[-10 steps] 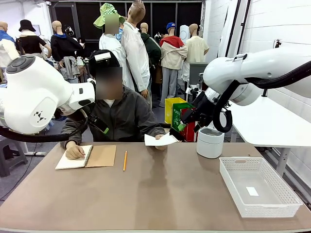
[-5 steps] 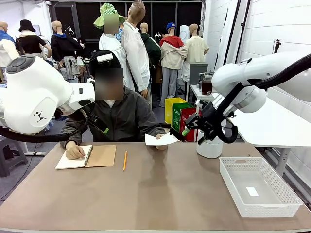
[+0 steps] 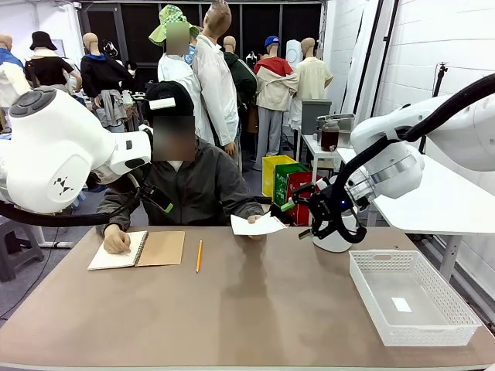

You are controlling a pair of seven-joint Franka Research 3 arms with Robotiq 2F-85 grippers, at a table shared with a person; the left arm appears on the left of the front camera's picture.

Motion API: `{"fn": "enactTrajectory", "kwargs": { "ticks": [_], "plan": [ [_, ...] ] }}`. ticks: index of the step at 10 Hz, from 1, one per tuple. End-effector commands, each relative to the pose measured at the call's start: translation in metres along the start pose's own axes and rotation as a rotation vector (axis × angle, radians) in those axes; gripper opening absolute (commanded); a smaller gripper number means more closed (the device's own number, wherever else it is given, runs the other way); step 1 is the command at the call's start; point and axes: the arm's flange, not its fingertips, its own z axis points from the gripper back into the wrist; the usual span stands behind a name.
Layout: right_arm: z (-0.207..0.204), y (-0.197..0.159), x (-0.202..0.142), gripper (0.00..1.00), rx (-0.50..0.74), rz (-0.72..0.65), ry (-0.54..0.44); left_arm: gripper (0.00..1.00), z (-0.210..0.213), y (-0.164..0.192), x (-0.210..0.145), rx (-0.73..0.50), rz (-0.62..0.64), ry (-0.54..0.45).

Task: Sort the paper based on its condition.
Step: If a person hands you a paper, place it in the Organizing basket , and if it's crumpled, put it in the Trash can.

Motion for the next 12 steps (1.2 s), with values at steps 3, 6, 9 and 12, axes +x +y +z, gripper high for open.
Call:
{"fn": "enactTrajectory", "kwargs": {
  "ticks": [3,6,9,12],
  "plan": [
    [-0.016,-0.02,0.002,1.0,0.113,-0.06,0.025,1.0,0.0,0.0,-0.001,0.004,0.002,0.001],
    [-0.021,-0.028,0.003,1.0,0.142,-0.079,0.044,1.0,0.0,0.0,-0.001,0.004,0.002,0.001],
    [-0.021,-0.031,0.004,0.67,0.154,-0.088,0.042,1.0,0.0,0.0,-0.001,0.004,0.002,0.001],
    [-0.021,-0.029,0.005,0.46,0.161,-0.092,0.041,1.0,0.0,0.0,-0.001,0.004,0.002,0.001]
  ]
}}
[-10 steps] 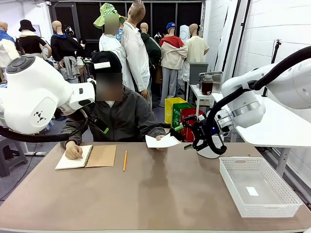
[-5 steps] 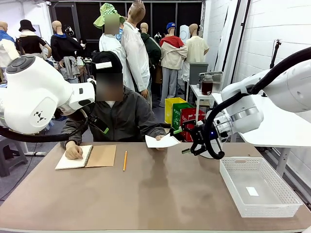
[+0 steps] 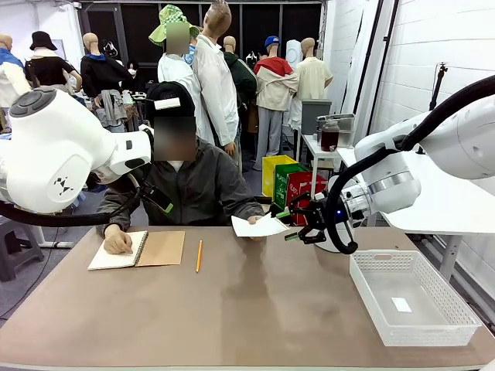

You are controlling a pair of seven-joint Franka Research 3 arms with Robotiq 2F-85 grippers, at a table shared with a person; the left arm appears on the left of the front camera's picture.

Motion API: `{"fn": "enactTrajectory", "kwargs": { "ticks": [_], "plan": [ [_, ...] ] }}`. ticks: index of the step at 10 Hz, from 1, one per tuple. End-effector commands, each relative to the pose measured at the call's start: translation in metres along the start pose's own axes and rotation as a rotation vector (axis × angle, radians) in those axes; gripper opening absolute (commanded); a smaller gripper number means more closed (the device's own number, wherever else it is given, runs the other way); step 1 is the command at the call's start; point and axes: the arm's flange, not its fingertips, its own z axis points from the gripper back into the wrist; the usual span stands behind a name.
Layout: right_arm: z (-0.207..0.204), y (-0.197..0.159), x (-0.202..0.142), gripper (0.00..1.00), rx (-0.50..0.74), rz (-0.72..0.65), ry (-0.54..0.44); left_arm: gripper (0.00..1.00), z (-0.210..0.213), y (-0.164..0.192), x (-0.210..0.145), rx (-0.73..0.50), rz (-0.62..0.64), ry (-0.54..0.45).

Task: Sort the paper based on its condition.
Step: If a person hands you a paper, place it in the Organizing basket , and if it's crumpled, put it in the Trash can.

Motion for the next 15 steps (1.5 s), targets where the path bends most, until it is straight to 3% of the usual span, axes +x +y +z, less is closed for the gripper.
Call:
{"fn": "enactTrajectory", "kwargs": {
  "ticks": [1,5,7,8,13,15],
  "plan": [
    [-0.004,-0.004,0.0,0.46,0.039,0.01,0.005,1.0,0.0,0.0,-0.001,0.004,0.002,0.001],
    [-0.002,-0.002,0.0,0.46,0.034,0.009,0.015,1.0,0.0,0.0,-0.001,0.004,0.002,0.001],
    [0.0,-0.002,0.0,0.07,0.018,0.007,0.011,1.0,0.0,0.0,-0.001,0.004,0.002,0.001],
    [0.002,-0.004,0.001,0.0,0.01,0.002,0.012,1.0,0.0,0.0,-0.001,0.004,0.002,0.001],
    [0.007,-0.001,-0.002,0.0,-0.05,0.048,0.035,1.0,0.0,0.0,-0.001,0.004,0.002,0.001],
    [0.045,0.029,-0.01,0.0,-0.198,0.284,-0.089,1.0,0.0,0.0,-0.001,0.004,0.002,0.001]
  ]
}}
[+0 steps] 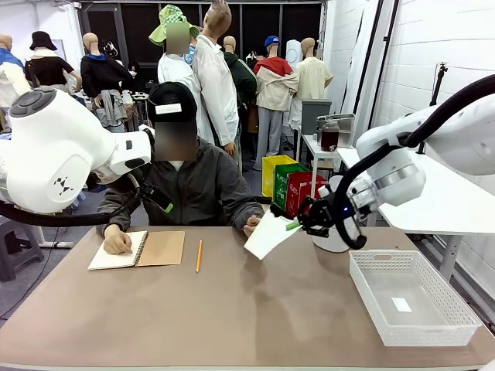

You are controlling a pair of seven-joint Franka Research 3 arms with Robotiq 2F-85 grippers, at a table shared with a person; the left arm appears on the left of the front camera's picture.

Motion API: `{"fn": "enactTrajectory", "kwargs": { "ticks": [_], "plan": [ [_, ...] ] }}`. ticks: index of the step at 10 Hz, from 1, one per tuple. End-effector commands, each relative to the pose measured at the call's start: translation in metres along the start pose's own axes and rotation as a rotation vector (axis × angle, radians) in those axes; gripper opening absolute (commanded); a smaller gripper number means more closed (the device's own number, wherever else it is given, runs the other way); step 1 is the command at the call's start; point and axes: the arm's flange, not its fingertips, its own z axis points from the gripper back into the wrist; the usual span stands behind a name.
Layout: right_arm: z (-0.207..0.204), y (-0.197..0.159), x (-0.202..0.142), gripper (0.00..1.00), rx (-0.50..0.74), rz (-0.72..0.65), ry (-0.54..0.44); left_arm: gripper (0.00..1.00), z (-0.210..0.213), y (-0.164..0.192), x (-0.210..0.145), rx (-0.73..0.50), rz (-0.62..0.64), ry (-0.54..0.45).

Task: Sort the paper based on its condition.
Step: If a person hands you a paper, place it in the Organizing basket , and if it's crumpled, put it in the Trash can.

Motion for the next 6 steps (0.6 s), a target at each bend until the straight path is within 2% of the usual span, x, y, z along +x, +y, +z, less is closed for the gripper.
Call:
{"fn": "enactTrajectory", "kwargs": {
  "ticks": [1,4,6],
  "plan": [
    [0.045,0.027,-0.01,0.0,-0.183,0.252,-0.143,1.0,0.0,0.0,-0.001,0.004,0.002,0.001],
    [0.097,0.049,-0.032,0.0,-0.53,0.475,-0.269,1.0,0.0,0.0,-0.001,0.004,0.002,0.001],
    [0.122,0.043,-0.047,0.0,-0.674,0.506,-0.345,1.0,0.0,0.0,-0.001,0.004,0.002,0.001]
  ]
}}
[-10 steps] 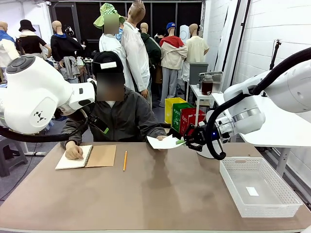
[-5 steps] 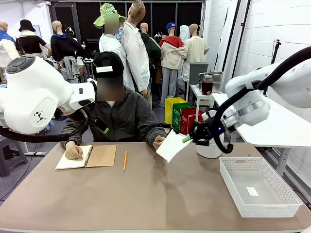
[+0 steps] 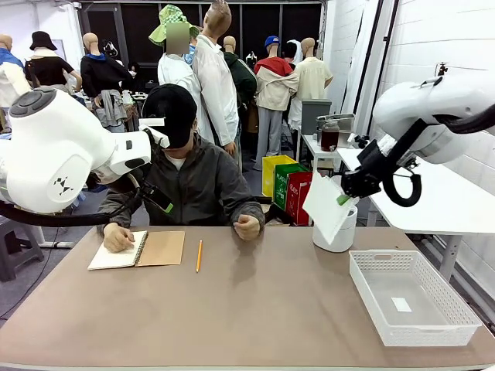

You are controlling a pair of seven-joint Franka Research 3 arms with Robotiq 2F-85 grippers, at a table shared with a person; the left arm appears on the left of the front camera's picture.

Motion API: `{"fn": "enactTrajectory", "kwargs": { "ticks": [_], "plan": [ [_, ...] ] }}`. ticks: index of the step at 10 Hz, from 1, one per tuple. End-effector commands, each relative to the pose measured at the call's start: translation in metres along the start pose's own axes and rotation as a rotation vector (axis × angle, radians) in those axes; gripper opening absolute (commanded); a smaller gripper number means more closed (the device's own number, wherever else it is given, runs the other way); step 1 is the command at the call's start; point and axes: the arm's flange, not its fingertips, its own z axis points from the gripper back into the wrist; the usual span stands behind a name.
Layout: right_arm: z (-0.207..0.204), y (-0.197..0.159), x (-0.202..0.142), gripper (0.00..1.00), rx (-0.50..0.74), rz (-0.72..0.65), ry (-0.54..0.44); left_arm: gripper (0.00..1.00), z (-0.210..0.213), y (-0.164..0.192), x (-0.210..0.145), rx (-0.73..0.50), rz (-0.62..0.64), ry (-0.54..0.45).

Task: Sort the paper based on its condition.
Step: If a person hands you a paper, place it in the Organizing basket , and if it's crumpled, put it in the Trash can.

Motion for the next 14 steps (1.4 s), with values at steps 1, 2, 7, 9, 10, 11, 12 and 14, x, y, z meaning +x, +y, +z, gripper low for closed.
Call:
{"fn": "enactTrajectory", "kwargs": {
  "ticks": [1,2,7,9,10,11,12,14],
  "plan": [
    [0.001,-0.016,-0.029,0.0,-0.117,-0.046,-0.034,1.0,0.0,0.0,-0.001,0.004,0.002,0.001],
    [0.006,-0.023,-0.037,0.0,-0.129,-0.07,-0.027,1.0,0.0,0.0,-0.001,0.004,0.002,0.001],
    [0.015,-0.055,-0.097,0.0,-0.146,-0.247,-0.022,1.0,0.0,0.0,-0.001,0.004,0.002,0.001],
    [0.013,-0.055,-0.121,0.0,-0.159,-0.28,0.004,1.0,0.0,0.0,-0.001,0.004,0.002,0.001],
    [0.009,-0.055,-0.131,0.0,-0.146,-0.286,0.022,1.0,0.0,0.0,-0.001,0.004,0.002,0.001],
    [0.003,-0.058,-0.14,0.0,-0.113,-0.289,0.041,1.0,0.0,0.0,-0.001,0.004,0.002,0.001],
    [-0.007,-0.061,-0.148,0.0,-0.081,-0.295,0.075,1.0,0.0,0.0,-0.001,0.004,0.002,0.001],
    [-0.027,-0.064,-0.156,0.0,-0.058,-0.305,0.145,1.0,0.0,0.0,-0.001,0.004,0.002,0.001]
  ]
}}
